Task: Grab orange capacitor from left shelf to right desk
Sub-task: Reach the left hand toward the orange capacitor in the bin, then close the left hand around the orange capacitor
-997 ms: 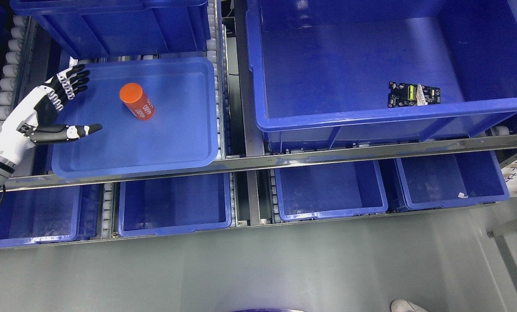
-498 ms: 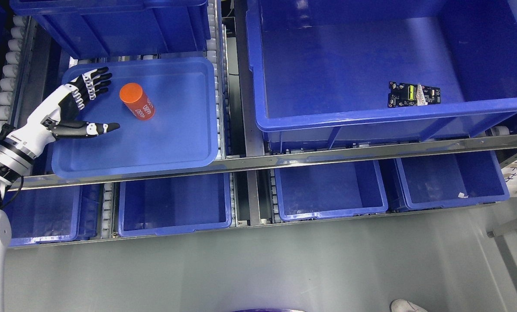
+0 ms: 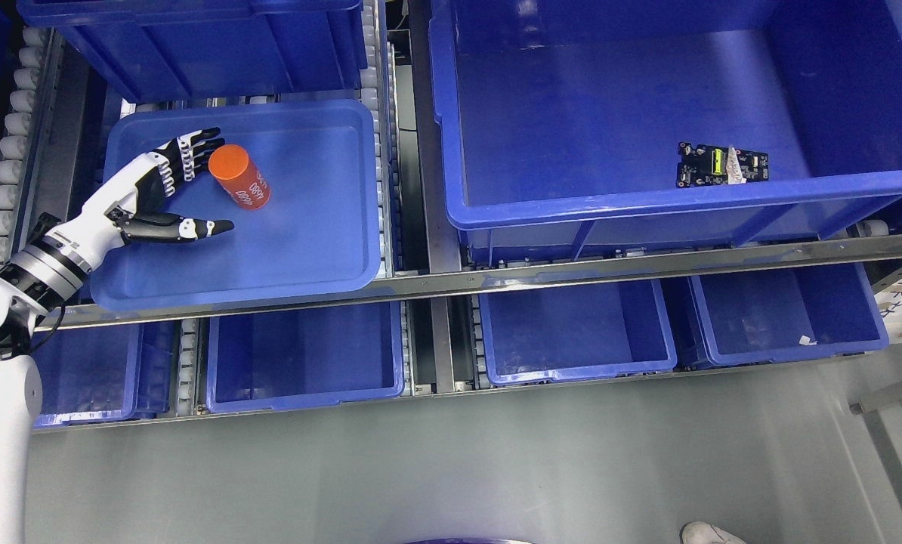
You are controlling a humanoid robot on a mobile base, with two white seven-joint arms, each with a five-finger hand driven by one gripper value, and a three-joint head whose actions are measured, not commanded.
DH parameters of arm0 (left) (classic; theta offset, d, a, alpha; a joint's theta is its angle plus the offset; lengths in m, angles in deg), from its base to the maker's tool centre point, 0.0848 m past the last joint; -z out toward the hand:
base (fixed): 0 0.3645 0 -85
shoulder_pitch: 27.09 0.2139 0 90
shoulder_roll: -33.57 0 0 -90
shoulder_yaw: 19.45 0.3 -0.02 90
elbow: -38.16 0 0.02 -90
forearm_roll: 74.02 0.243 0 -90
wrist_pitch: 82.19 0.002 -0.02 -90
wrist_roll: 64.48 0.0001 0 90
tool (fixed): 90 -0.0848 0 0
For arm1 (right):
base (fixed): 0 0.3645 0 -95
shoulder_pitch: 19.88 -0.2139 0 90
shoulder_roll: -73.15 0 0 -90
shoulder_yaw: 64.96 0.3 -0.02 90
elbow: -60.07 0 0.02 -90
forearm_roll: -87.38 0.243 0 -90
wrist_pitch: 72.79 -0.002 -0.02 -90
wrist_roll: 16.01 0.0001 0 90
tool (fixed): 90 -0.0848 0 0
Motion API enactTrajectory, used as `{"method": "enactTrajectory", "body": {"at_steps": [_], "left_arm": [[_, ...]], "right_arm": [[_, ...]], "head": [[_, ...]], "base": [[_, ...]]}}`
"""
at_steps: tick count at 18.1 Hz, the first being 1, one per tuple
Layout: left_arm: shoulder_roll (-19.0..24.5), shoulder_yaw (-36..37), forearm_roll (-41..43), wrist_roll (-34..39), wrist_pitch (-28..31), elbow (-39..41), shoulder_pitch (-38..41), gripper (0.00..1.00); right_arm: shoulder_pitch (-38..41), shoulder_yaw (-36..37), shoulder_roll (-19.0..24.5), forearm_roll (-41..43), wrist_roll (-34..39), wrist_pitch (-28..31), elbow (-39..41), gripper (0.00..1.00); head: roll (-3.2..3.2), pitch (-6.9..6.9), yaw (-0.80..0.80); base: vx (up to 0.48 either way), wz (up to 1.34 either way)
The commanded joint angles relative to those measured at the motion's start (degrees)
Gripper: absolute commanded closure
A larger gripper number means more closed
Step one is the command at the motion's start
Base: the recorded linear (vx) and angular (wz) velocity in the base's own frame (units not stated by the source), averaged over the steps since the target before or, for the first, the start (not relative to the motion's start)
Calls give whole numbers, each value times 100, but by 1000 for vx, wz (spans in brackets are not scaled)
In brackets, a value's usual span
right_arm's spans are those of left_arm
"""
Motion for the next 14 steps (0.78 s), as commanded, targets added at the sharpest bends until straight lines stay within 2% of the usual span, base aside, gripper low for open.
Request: {"method": "enactTrajectory", "body": {"at_steps": [1, 7, 14], "left_arm": [[-67, 238, 52, 2, -5, -298, -108, 6], [-67, 230, 87, 11, -5, -316, -161, 8], [-76, 177, 78, 11, -32, -448, -275, 22]], "right_arm": [[114, 70, -100, -26, -5, 2, 100, 0], [114, 70, -100, -26, -5, 2, 100, 0], [114, 70, -100, -26, -5, 11, 100, 0]], "head": [[0, 0, 0], [0, 0, 0], [0, 0, 0]], "base": [[0, 0], [0, 0], [0, 0]]}}
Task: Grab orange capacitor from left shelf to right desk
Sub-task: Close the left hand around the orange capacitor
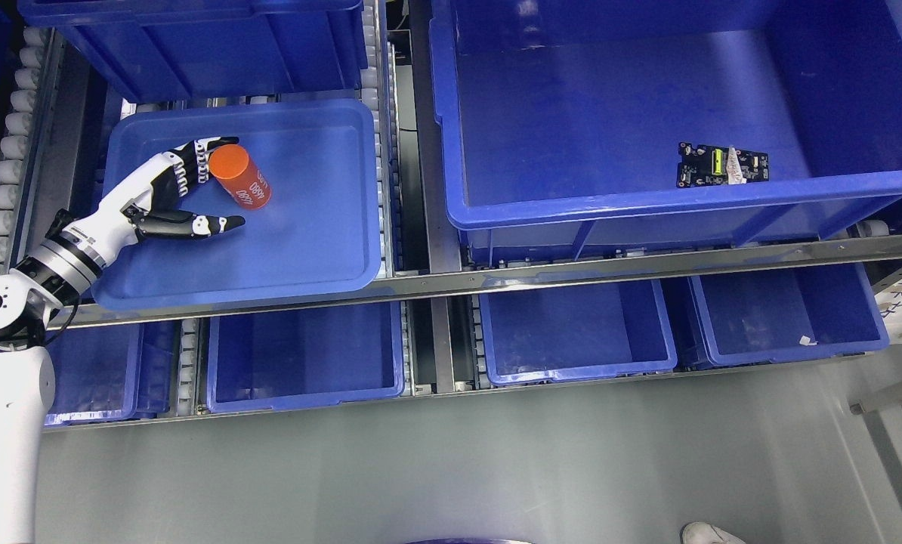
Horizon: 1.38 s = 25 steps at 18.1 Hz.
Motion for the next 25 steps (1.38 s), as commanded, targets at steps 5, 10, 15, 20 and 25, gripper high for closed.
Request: {"method": "enactTrajectory", "body": {"at_steps": [5, 10, 15, 20, 25], "left_arm": [[-35, -42, 4, 17, -36, -249, -108, 33], [-96, -86, -5, 43, -63, -267, -187, 46], [-263, -165, -5, 52, -80, -276, -310, 62], [-299, -183, -5, 43, -361, -363, -319, 75], [-694, -858, -40, -193, -414, -189, -346, 80]], "right_arm": [[114, 70, -100, -26, -5, 2, 100, 0], [114, 70, -100, -26, -5, 2, 100, 0], [114, 70, -100, -26, -5, 10, 100, 0], [114, 70, -100, -26, -5, 2, 100, 0], [114, 70, -100, -26, -5, 2, 100, 0]], "head": [[0, 0, 0], [0, 0, 0], [0, 0, 0], [0, 0, 0], [0, 0, 0]], "base": [[0, 0], [0, 0], [0, 0], [0, 0], [0, 0]]}}
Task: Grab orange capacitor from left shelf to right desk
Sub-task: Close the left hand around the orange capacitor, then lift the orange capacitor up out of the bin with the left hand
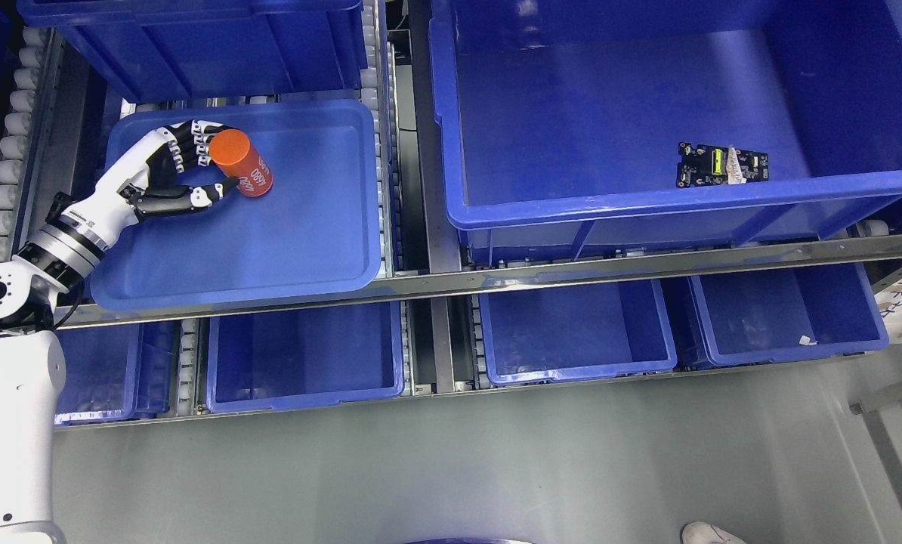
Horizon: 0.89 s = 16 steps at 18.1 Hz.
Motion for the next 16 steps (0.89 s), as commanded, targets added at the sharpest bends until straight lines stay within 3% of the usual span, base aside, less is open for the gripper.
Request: {"method": "enactTrajectory", "body": {"at_steps": [1, 6, 9, 11, 16], "left_arm": [[-454, -810, -46, -220, -21, 225, -19, 80], [-1015, -1453, -599, -195, -21, 884, -28, 80], [-1691, -1656, -627, 6, -117, 1420, -28, 80], [-1947, -1621, -609, 436, -162, 1693, -10, 79], [-1963, -1568, -294, 2211, -574, 2080, 60, 77]], "right_arm": [[114, 70, -100, -26, -4, -1, 100, 0], [114, 70, -100, -26, -4, -1, 100, 0], [114, 70, -100, -26, -4, -1, 100, 0], [114, 70, -100, -26, -4, -1, 100, 0], [114, 70, -100, -26, -4, -1, 100, 0]], "head": [[0, 0, 0], [0, 0, 0], [0, 0, 0], [0, 0, 0], [0, 0, 0]], "base": [[0, 0], [0, 0], [0, 0], [0, 0], [0, 0]]}}
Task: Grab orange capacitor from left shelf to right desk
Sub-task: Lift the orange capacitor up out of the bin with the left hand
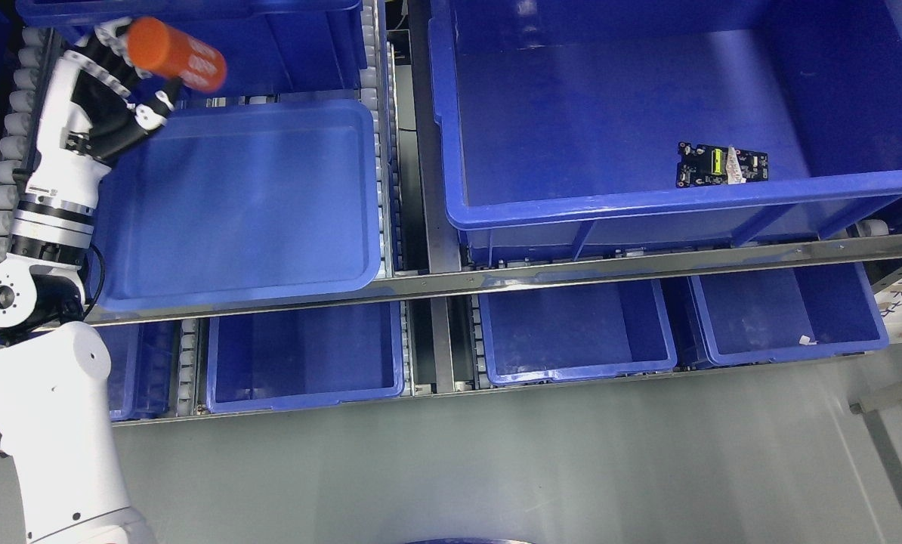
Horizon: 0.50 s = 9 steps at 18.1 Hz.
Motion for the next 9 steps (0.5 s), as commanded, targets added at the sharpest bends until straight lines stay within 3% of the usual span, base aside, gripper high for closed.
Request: {"method": "enactTrajectory", "body": {"at_steps": [1, 3, 9], "left_arm": [[-656, -378, 300, 1135, -270, 967, 47, 76], [-656, -369, 327, 1515, -262, 1055, 99, 76], [-656, -334, 564, 1692, -367, 1442, 328, 78]], "right_arm": [[115, 70, -100, -26, -4, -6, 100, 0], [115, 70, -100, -26, -4, -6, 100, 0], [115, 70, -100, -26, -4, -6, 100, 0]], "head": [[0, 0, 0], [0, 0, 0], [0, 0, 0]], "base": [[0, 0], [0, 0], [-2, -18]]}}
